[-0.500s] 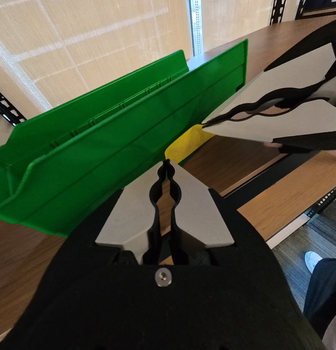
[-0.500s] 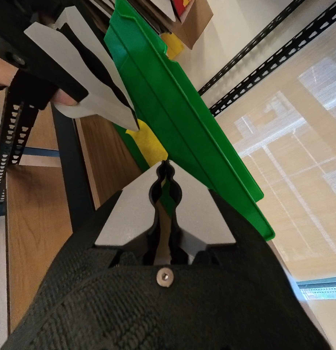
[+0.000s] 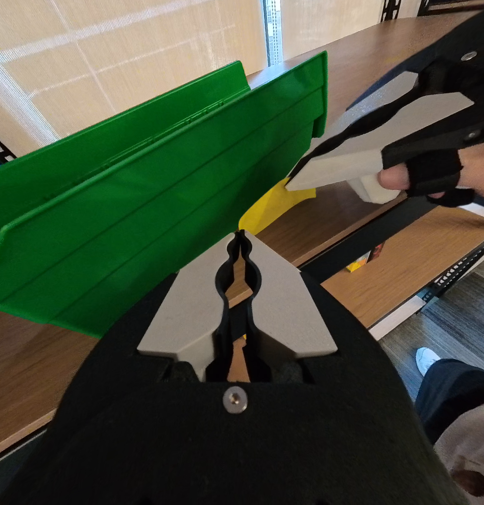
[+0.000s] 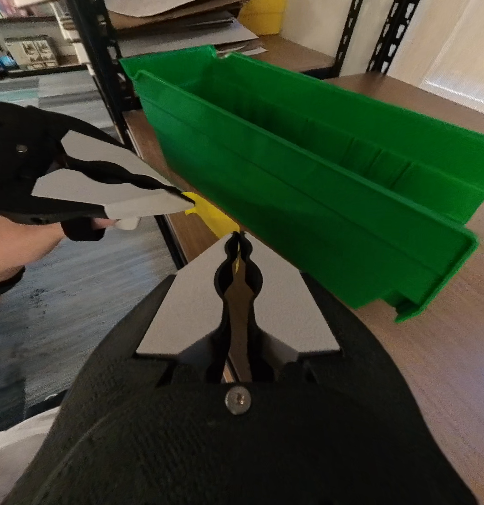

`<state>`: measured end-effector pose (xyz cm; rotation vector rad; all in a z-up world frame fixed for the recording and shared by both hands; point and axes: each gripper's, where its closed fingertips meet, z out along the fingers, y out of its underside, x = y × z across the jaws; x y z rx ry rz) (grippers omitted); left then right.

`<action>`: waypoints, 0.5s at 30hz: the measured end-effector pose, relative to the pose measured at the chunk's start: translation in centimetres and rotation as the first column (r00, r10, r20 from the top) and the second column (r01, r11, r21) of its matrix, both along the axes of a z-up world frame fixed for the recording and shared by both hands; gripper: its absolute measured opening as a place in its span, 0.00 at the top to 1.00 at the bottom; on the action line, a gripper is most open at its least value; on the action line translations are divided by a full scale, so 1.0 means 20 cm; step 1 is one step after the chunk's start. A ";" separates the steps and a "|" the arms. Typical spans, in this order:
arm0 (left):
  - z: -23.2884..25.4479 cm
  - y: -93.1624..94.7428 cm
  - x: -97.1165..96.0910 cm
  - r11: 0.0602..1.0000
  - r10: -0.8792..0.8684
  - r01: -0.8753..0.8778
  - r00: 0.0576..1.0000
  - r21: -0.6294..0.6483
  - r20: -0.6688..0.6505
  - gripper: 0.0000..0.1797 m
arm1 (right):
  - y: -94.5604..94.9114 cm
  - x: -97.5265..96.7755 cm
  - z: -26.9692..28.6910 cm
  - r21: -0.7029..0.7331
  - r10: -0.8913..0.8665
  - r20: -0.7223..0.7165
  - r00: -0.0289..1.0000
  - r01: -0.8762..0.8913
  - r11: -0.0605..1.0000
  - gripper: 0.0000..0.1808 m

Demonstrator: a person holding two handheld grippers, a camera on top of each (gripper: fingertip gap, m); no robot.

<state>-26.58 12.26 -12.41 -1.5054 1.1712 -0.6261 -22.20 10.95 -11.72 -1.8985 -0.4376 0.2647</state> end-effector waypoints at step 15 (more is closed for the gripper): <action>-0.02 0.15 0.00 0.988 0.141 -0.139 0.990 -0.064 0.028 1.00 | 0.14 0.01 -0.02 0.084 -0.170 0.195 0.966 0.157 0.984 0.99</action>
